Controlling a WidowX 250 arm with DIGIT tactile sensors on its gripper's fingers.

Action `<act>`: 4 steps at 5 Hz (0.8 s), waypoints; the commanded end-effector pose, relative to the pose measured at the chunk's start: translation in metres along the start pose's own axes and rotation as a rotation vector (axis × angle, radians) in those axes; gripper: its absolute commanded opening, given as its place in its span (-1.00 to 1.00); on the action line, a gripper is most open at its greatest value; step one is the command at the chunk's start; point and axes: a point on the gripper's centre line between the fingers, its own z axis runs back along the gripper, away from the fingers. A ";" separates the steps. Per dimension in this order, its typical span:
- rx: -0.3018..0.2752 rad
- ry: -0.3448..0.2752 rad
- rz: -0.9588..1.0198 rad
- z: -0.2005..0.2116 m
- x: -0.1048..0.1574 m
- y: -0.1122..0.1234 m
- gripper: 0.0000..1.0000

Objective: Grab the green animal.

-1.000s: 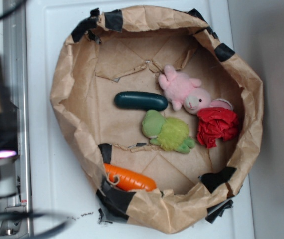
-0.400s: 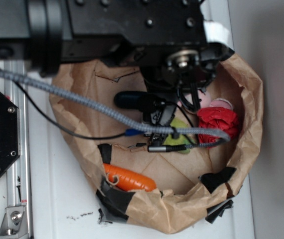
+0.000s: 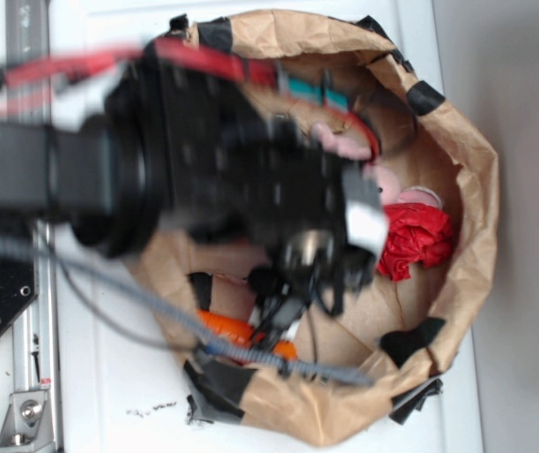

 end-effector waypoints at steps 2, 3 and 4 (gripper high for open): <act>0.126 0.094 -0.079 -0.039 0.028 0.005 -1.00; 0.159 0.122 -0.029 0.003 0.018 0.014 -1.00; 0.112 0.058 -0.032 0.055 0.002 0.011 -1.00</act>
